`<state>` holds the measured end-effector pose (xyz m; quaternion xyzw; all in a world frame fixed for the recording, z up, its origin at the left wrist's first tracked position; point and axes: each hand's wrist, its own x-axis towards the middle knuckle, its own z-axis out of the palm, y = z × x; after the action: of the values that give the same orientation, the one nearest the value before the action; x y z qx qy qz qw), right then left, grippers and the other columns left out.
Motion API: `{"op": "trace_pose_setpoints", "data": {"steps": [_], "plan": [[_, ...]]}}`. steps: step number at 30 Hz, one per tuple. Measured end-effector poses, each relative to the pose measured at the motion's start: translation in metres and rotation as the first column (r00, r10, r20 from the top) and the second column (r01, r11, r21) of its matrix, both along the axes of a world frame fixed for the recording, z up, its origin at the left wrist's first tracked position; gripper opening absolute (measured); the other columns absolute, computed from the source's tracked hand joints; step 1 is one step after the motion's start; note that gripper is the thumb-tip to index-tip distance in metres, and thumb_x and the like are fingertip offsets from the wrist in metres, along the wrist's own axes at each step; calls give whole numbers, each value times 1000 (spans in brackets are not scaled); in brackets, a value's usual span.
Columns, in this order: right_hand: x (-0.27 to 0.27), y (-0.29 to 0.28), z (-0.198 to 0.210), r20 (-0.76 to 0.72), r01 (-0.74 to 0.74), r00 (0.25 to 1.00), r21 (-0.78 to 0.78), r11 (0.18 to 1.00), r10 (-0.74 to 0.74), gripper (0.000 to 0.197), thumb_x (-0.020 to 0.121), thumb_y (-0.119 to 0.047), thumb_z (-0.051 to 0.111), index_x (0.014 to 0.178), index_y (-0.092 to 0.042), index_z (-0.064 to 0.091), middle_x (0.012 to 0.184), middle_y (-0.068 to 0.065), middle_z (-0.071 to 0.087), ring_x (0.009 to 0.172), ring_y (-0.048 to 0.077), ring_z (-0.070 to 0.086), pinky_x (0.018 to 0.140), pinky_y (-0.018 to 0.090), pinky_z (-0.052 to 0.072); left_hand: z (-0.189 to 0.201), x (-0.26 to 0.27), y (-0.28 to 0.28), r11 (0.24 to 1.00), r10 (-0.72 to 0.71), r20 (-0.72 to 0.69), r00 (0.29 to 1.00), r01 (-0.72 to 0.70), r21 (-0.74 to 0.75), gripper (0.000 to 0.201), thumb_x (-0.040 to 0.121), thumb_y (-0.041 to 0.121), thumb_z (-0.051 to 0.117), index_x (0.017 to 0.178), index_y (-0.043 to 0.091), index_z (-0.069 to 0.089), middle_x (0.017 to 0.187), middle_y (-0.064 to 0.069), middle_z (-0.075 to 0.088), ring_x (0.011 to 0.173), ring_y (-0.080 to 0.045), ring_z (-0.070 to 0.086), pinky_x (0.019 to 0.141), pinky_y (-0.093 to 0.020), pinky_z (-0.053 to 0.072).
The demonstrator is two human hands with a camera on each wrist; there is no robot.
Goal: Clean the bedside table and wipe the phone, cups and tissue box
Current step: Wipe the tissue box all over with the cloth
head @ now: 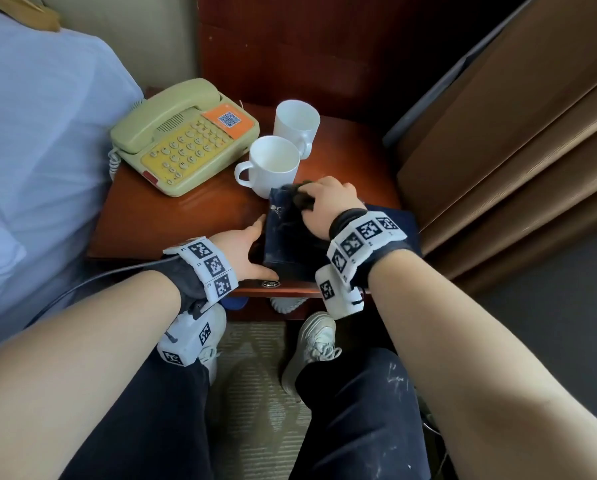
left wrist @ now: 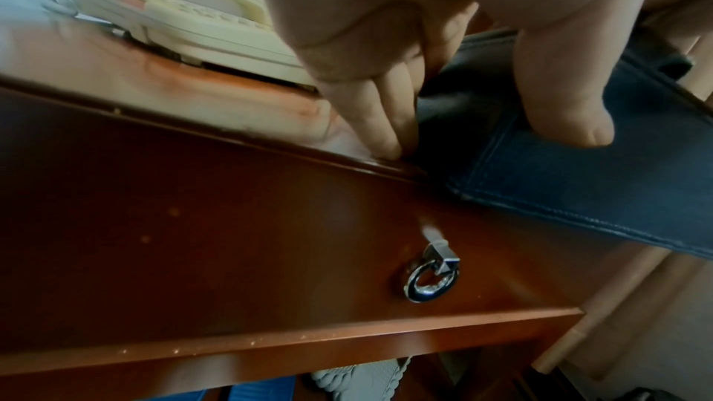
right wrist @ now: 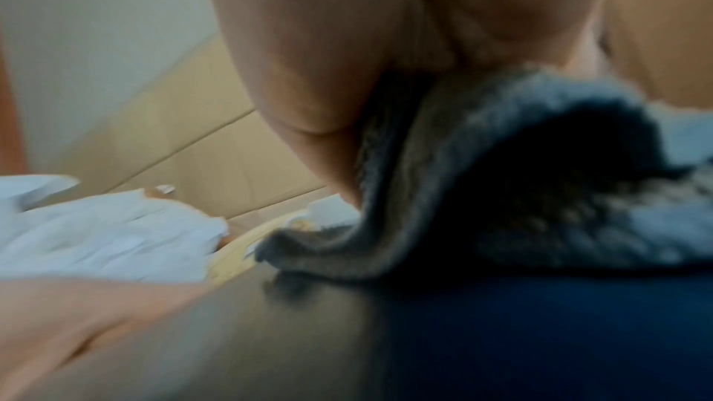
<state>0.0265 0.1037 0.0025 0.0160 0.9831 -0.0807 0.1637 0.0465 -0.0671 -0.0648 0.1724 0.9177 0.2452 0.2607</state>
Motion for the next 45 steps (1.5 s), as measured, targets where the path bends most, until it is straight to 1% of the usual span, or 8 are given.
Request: {"op": "trace_pose_setpoints", "data": {"steps": [7,13,19,23,30,34,40,45], "plan": [[27,3,30,237,-438,848,-186,879,473,45,84,-8,54,125,-29,57,135,-4,47,125,16,40,107,27,29,-9,-4,-1,1000,18,17,1000,-18,23,105,70,52,72,149,22,10,139,-2,50,121,-22,52,95,-28,44],[-10,-6,19,2,-95,995,-101,990,96,40,84,-18,49,117,-39,57,122,-2,55,113,26,50,92,35,46,-12,-7,-6,995,-6,37,999,3,99,117,67,52,75,149,31,-6,145,2,43,126,-18,49,102,-30,43],[21,-7,12,100,-441,892,-14,897,441,54,88,-12,43,135,-39,41,146,-11,28,129,22,24,110,38,27,-15,-7,-3,996,40,60,997,-44,75,96,69,44,77,144,18,23,137,-5,51,121,-21,52,95,-28,44],[31,10,41,308,-552,764,-143,822,567,46,86,-7,50,126,-29,56,140,-8,42,129,15,34,109,24,23,-14,-6,-5,989,22,95,995,-36,146,113,68,43,77,149,31,-2,147,1,40,129,-19,46,106,-35,41],[37,-4,5,-2,-411,912,-50,910,411,49,89,-18,47,133,-41,44,148,-14,27,133,21,19,109,36,30,-15,-4,-3,967,133,145,980,-161,199,81,65,43,79,133,20,42,125,-4,60,116,-25,57,100,-40,45],[36,23,13,117,-532,838,-41,846,533,50,87,-14,49,127,-44,50,146,-17,30,135,18,17,112,37,25,-9,-5,-3,980,78,134,988,-101,172,101,73,38,75,150,26,11,146,0,42,129,-20,46,108,-36,39],[14,49,8,6,-66,998,40,997,66,51,87,-17,44,129,-45,46,143,-15,33,126,24,28,108,38,31,2,-3,-1,975,102,149,984,-129,180,98,80,45,65,150,29,-3,148,-2,38,133,-16,42,108,-29,35],[9,0,4,6,-289,957,32,957,289,58,87,-12,46,134,-45,39,146,-14,27,127,22,25,103,36,36,14,-2,6,994,71,91,993,-79,81,88,82,47,62,150,23,11,141,-6,47,129,-19,46,101,-27,39]]}}
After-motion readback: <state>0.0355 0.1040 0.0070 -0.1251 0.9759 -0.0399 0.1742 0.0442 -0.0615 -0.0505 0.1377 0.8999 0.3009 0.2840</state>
